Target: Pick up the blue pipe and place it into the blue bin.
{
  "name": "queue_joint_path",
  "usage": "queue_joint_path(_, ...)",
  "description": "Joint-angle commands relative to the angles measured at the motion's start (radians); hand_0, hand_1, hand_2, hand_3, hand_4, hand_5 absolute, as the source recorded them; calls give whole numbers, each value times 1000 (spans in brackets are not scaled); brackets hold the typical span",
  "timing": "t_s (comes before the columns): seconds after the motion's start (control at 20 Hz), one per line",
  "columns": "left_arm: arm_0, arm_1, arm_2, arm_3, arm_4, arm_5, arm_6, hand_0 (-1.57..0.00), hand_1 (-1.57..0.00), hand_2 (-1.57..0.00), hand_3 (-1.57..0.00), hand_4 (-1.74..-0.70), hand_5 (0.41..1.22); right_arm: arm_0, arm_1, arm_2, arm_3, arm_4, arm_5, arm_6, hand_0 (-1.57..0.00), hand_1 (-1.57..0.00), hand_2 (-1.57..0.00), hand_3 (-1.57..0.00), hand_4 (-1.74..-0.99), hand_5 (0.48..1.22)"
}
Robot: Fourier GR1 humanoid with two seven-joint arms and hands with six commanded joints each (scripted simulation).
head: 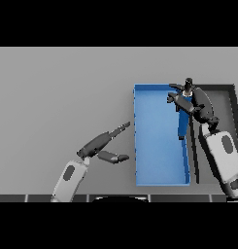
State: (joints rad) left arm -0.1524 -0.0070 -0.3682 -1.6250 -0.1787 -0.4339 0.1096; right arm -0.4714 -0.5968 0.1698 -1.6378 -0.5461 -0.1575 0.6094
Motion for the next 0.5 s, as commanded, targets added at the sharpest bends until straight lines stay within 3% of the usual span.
queue_joint_path(0.0, -7, -4, 0, 7, -3, 2, 4, 1, 1, 1, 1, -888, 422, 2, -14, 32, 16, -6, -34, 0, -1571, -1571, -1571, -1521, -1741, 1221)
queue_joint_path(0.05, 2, 1, -3, -3, -3, 0, -6, 1, 1, 1, 1, -887, 420, 14, -31, 56, 18, -8, -60, 0, -1571, -1571, -1571, -1255, -1741, 1221)
queue_joint_path(0.25, 8, 11, -1, -12, 3, -6, -9, 1, 1, 1, 1, -883, 421, 5, -131, 234, 72, -54, -194, -5, -1571, -1548, -1571, -847, -1741, 1221)
queue_joint_path(0.3, 3, -3, -9, -1, -9, 3, 1, 1, 1, 1, 1, -882, 421, -19, -155, 277, 90, -79, -221, -6, -1465, -1336, -1339, -788, -1678, 1221)
queue_joint_path(0.35, -2, 2, -4, -3, -7, 1, -4, 1, 1, 1, 1, -881, 422, -53, -194, 336, 116, -130, -250, -3, -1172, -1069, -1071, -630, -1592, 1221)
queue_joint_path(0.45, -7, 3, -3, 1, -9, 2, 10, 1, 1, 1, 1, -878, 425, -97, -243, 431, 136, -178, -262, -10, -750, -684, -685, -403, -1413, 1221)
